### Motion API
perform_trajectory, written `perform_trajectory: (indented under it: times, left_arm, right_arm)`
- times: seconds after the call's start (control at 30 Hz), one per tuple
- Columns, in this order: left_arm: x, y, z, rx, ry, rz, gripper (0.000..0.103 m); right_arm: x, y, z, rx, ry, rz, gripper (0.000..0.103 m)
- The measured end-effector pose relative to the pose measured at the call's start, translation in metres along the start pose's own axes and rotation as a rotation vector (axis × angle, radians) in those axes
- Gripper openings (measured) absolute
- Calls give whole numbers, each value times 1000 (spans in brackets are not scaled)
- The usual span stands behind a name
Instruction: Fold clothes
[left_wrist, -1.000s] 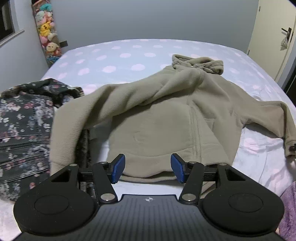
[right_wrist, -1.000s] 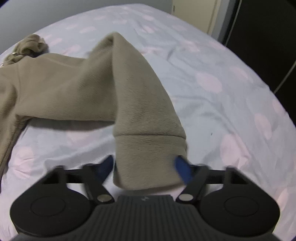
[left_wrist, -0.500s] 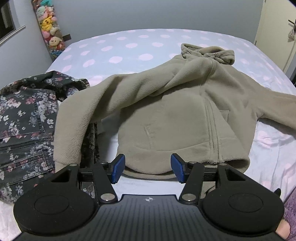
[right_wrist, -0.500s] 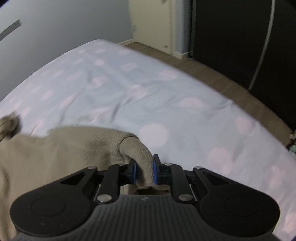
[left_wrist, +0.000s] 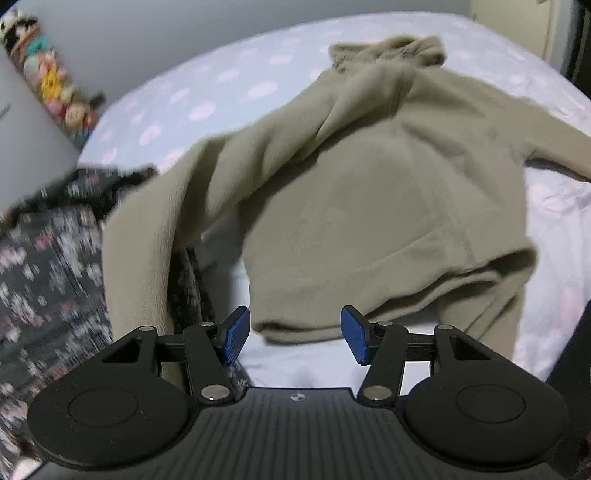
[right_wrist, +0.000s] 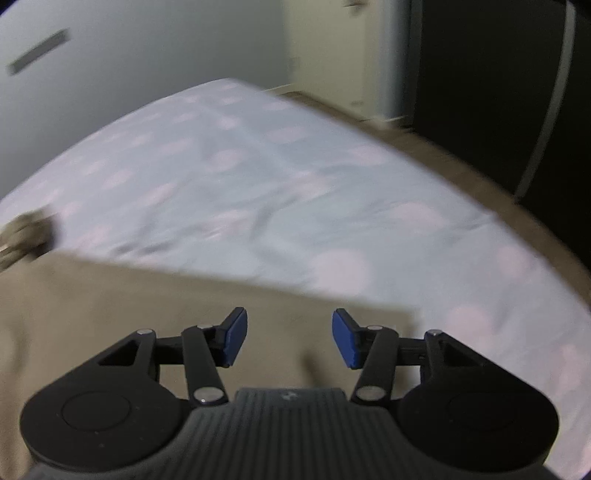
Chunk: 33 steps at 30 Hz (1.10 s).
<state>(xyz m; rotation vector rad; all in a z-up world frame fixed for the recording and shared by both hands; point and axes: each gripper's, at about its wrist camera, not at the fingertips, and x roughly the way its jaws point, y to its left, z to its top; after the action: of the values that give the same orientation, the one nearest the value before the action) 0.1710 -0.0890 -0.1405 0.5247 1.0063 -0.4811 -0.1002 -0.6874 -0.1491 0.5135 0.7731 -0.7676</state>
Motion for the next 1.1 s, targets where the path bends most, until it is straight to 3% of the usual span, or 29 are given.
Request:
perform_trajectory:
  times: [0.2, 0.37, 0.73, 0.93, 1.0, 1.03, 1.07, 1.1]
  left_arm:
    - [44, 41, 1, -186, 20, -79, 53]
    - [73, 57, 2, -244, 48, -113, 53]
    - [116, 69, -5, -321, 83, -161, 53]
    - [140, 69, -14, -344, 133, -179, 52]
    - [143, 68, -16, -364, 128, -209, 40]
    - [144, 68, -16, -374, 126, -222, 33]
    - [142, 68, -16, -381, 117, -218, 29]
    - [141, 67, -16, -388, 109, -214, 20]
  right_arm:
    - [-20, 96, -86, -60, 138, 270, 64]
    - [-25, 168, -156, -34, 292, 447, 65]
    - [-5, 276, -260, -88, 586, 599, 66]
    - [11, 309, -287, -100, 624, 613, 66]
    - [14, 312, -289, -80, 619, 620, 60]
    - [14, 312, -289, -71, 612, 633, 46]
    - [13, 311, -288, -62, 607, 632, 42]
    - [12, 307, -286, -39, 604, 641, 39]
